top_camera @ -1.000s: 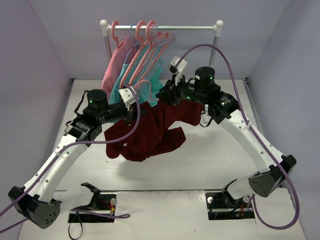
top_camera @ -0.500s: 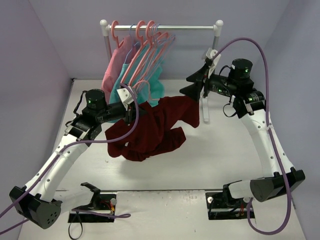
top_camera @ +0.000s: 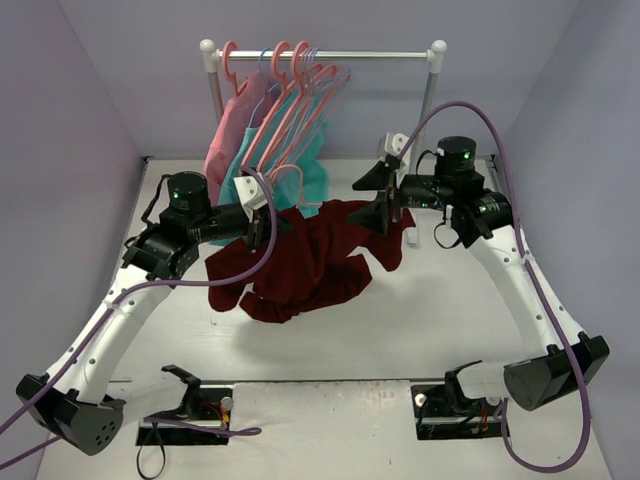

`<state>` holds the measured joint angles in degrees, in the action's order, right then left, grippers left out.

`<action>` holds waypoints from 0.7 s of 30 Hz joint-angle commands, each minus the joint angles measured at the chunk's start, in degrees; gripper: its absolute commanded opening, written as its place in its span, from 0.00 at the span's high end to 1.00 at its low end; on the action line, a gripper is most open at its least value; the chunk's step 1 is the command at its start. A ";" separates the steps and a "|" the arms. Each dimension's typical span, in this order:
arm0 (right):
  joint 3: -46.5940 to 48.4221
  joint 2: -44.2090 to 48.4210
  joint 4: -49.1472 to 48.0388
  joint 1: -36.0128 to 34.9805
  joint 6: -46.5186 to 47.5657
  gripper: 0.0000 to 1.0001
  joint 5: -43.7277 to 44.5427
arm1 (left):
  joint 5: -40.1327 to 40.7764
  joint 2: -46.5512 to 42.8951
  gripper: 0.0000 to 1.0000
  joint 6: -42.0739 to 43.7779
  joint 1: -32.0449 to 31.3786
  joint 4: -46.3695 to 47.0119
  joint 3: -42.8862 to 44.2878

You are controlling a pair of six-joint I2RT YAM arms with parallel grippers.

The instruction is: Place the t-shirt on the hanger

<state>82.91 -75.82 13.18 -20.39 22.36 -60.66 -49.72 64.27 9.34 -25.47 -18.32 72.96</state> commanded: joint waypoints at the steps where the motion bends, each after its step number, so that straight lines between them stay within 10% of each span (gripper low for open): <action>1: -0.13 -0.02 -1.76 -3.86 2.61 0.34 1.42 | -4.42 0.25 1.00 2.44 0.34 1.33 5.36; 12: -3.99 2.43 -1.76 -3.02 4.10 0.96 3.36 | -5.22 0.85 1.00 5.52 0.95 -5.55 7.72; 17: -4.82 4.19 -1.72 -2.01 3.18 1.00 2.88 | -3.18 0.63 1.00 6.13 1.17 -7.17 8.20; 21: -4.78 6.33 -1.76 0.21 2.83 1.00 3.57 | 1.87 -0.80 0.67 7.31 1.43 -9.13 8.20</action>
<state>77.55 -73.36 15.40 -23.63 26.35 -59.58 -50.00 66.44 14.37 -24.40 -27.49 77.73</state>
